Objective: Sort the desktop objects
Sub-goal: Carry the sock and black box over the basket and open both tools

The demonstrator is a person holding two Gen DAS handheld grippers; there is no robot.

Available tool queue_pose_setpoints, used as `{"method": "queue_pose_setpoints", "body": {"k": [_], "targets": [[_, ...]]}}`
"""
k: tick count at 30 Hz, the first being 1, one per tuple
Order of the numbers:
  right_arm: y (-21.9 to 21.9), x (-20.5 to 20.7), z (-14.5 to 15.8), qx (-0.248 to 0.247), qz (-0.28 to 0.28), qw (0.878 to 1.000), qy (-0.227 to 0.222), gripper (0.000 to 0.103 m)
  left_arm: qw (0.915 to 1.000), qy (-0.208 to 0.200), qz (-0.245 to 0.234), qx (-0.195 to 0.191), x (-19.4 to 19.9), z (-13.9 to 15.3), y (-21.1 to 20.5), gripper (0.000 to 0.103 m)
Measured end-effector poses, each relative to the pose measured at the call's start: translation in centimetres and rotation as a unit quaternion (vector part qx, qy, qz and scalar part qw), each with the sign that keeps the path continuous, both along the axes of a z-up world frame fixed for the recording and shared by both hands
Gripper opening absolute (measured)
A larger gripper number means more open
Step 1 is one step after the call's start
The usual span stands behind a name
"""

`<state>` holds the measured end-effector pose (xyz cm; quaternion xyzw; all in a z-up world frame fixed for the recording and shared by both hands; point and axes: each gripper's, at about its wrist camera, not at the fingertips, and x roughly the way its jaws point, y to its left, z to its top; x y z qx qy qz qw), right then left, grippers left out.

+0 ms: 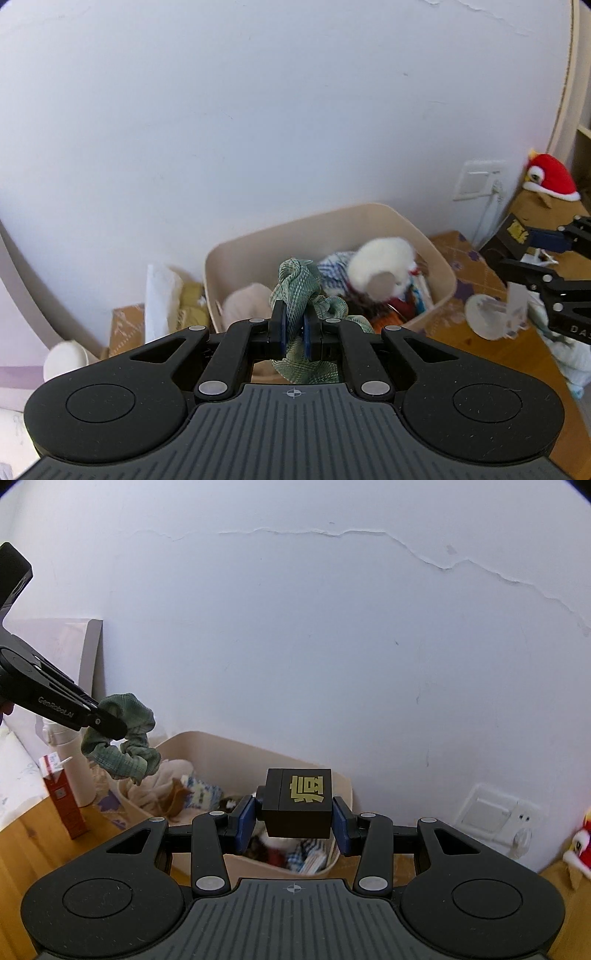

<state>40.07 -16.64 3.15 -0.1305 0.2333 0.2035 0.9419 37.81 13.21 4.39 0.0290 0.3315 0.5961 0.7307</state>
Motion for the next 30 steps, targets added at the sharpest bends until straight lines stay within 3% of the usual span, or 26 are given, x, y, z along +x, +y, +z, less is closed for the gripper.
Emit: {"method": "queue_pose_setpoints", "body": {"k": [14,24,30], "targets": [[3.9,5.8,-1.1,0.006,-0.006,1.0,-0.007,0.042,0.9993,-0.033,0.014,0.011,2.0,-0.1,5.5,0.008],[5.9,10.2,-3.2,0.017,-0.009,0.999,0.031,0.042,0.9958,-0.053,0.067,-0.033,1.4,-2.1,9.7,0.008],[7.5,12.5,-4.9,0.023,-0.008,0.997,0.067,0.042,0.9939,-0.041,0.083,-0.06,1.3,-3.2,11.9,0.008]]}}
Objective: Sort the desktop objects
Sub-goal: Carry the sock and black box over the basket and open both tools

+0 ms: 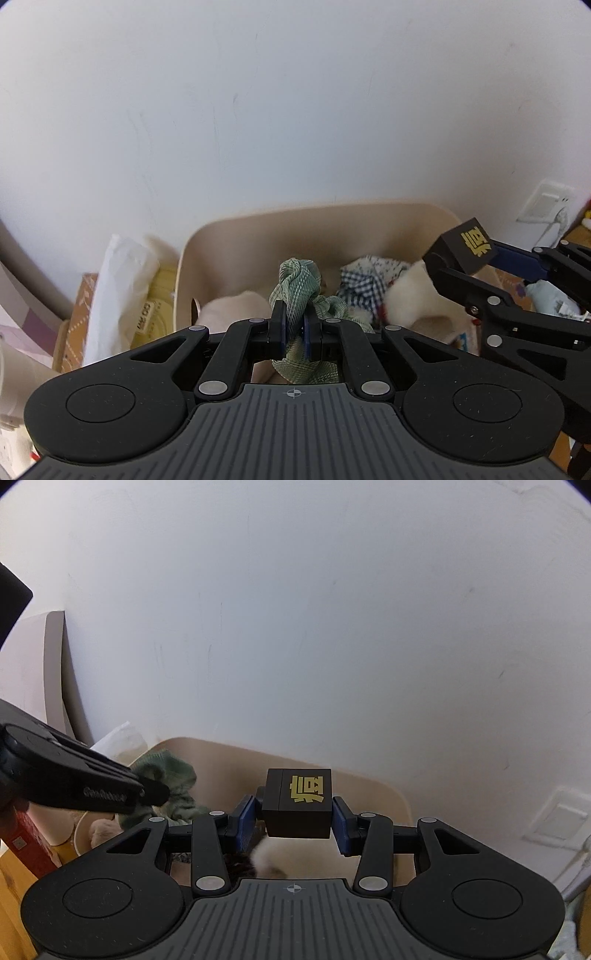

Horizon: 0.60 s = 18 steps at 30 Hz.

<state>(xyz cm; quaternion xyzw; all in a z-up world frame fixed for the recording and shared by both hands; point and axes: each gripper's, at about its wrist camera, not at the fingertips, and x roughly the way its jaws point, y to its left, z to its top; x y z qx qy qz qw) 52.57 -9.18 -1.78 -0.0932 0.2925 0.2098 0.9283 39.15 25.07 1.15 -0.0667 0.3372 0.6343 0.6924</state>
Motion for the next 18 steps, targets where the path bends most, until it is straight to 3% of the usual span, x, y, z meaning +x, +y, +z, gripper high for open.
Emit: {"method": "queue_pose_setpoints", "body": {"k": [12,14,15,16,18], "targets": [[2.0,2.6,-2.7,-0.022,0.008,0.998,0.056,0.043,0.9991,-0.003,0.01,-0.041,-0.8,-1.7,2.1,0.009],[2.1,2.6,-2.6,-0.023,0.007,0.998,0.053,0.051,0.999,-0.006,0.014,-0.043,-1.1,-1.9,2.7,0.025],[2.3,2.5,-2.5,-0.021,0.007,0.998,0.051,0.052,0.9988,-0.008,0.015,-0.045,-1.2,-1.8,2.8,0.045],[2.4,2.3,-2.5,-0.018,0.006,0.999,0.05,0.054,0.9989,-0.008,0.018,-0.043,-1.3,-1.7,2.7,0.059],[2.2,2.3,-2.2,-0.016,0.002,0.999,0.048,0.058,0.9991,-0.002,0.022,-0.036,-1.5,-1.6,2.7,0.066]]}}
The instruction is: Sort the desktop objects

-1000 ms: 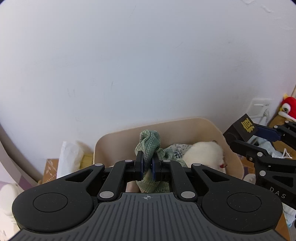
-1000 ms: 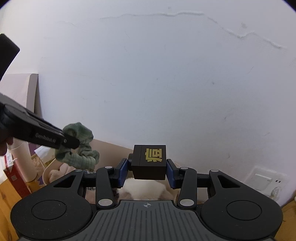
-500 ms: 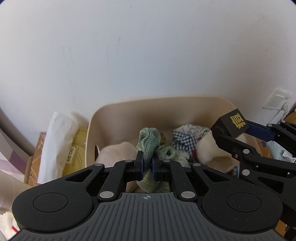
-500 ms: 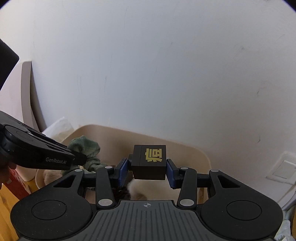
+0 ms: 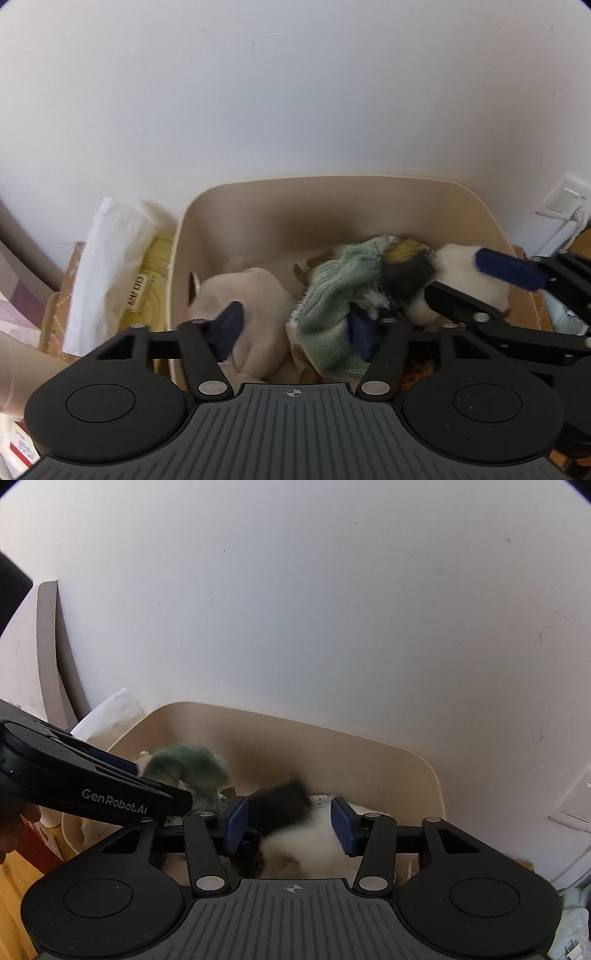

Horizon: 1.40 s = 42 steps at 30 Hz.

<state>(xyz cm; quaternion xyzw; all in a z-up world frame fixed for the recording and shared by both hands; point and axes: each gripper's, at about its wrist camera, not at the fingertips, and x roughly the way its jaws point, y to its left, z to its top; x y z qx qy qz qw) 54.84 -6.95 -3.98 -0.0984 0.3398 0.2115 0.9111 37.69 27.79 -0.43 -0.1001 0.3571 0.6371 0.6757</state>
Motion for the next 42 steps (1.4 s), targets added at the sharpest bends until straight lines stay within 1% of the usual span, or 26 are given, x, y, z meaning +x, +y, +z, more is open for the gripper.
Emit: {"method": "queue_pose_setpoints", "body": {"k": [2,3,5,9,11,13,14,16,21,28,30,34,38,42], "targets": [[-0.4,-0.1,0.3,0.01,-0.007,1.0,0.003,0.073,0.9999,0.005,-0.004,-0.008,-0.1,-0.1,0.1,0.067],[-0.8,0.7,0.2,0.018,-0.012,1.0,0.006,0.077,0.9999,0.006,-0.006,-0.012,-0.2,-0.2,0.1,0.067],[-1.5,0.0,0.4,0.033,-0.025,0.999,0.008,0.085,0.9998,0.01,-0.009,-0.014,-0.1,-0.3,-0.1,0.067],[-2.7,-1.0,1.0,0.042,-0.047,0.998,0.012,0.093,0.9996,0.021,-0.015,-0.01,0.3,-0.2,-0.8,0.067],[-3.2,-1.3,1.3,0.045,-0.055,0.997,0.016,0.1,0.9995,0.024,-0.018,-0.006,0.4,-0.2,-1.1,0.068],[-3.5,-1.6,1.7,0.049,-0.062,0.997,0.017,0.103,0.9995,0.026,-0.019,-0.005,0.5,-0.2,-1.4,0.069],[-3.6,-1.7,1.8,0.05,-0.063,0.997,0.019,0.103,0.9994,0.027,-0.018,-0.005,0.6,-0.2,-1.5,0.07],[-3.7,-1.9,2.1,0.052,-0.061,0.996,0.024,0.103,0.9994,0.028,-0.017,-0.007,0.7,-0.2,-1.6,0.076],[-4.3,-2.7,3.2,0.053,-0.074,0.996,0.022,0.103,0.9996,0.024,-0.013,-0.003,1.0,0.4,-2.8,0.078],[-5.0,-3.8,4.1,0.064,-0.106,0.992,0.035,0.103,0.9995,0.027,-0.015,0.006,1.1,1.3,-4.9,0.082],[-5.3,-4.1,4.5,0.064,-0.115,0.99,0.042,0.103,0.9993,0.027,-0.023,0.007,1.1,1.6,-5.8,0.082],[-6.2,-5.4,5.7,0.072,-0.127,0.988,0.044,0.103,0.999,0.028,-0.028,0.022,1.1,2.3,-7.9,0.082],[-7.0,-7.1,7.0,0.083,-0.141,0.985,0.048,0.103,0.9988,0.023,-0.02,0.037,1.0,3.0,-10.0,0.082],[-7.7,-9.1,8.3,0.083,-0.139,0.986,0.034,0.103,0.9983,0.023,-0.017,0.051,1.0,3.6,-12.5,0.082]]}}
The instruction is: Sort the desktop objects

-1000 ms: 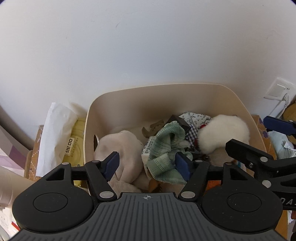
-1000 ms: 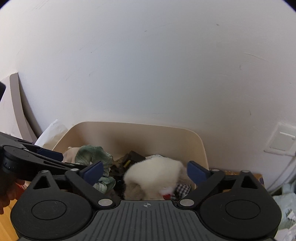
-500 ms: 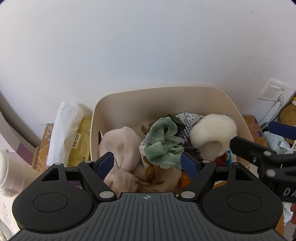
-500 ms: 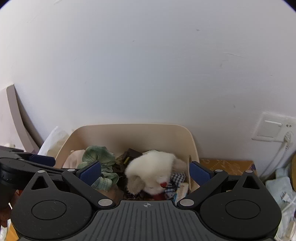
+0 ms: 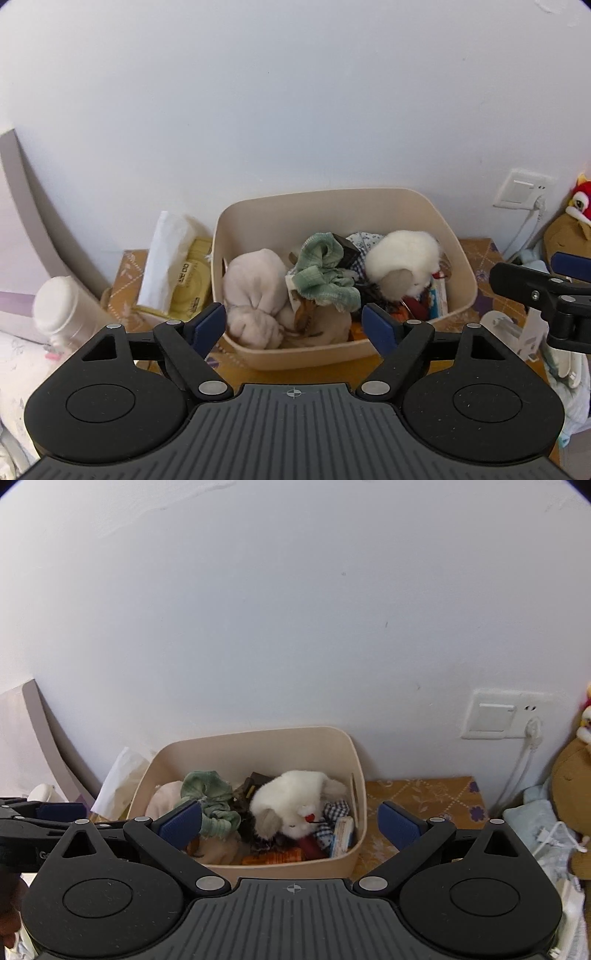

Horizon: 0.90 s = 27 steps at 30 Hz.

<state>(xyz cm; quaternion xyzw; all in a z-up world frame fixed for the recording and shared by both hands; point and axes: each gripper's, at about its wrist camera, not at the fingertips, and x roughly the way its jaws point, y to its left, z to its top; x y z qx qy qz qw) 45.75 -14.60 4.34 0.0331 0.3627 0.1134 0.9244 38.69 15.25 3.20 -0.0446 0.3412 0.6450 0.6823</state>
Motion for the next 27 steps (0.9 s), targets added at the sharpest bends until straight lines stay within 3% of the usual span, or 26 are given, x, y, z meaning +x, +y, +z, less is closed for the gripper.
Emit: {"method": "queue_pose_setpoints", "body": {"k": [10,27], "targets": [[-0.8,-6.4,2.7,0.002,0.005,1.0,-0.011,0.103,0.9995,-0.012,-0.013,0.026,-0.2,1.4,-7.9,0.082],[-1.2,-18.7,7.4,-0.023,0.009,0.999,-0.031,0.103,0.9976,-0.007,-0.03,0.061,-1.7,1.2,-21.8,0.082]]}}
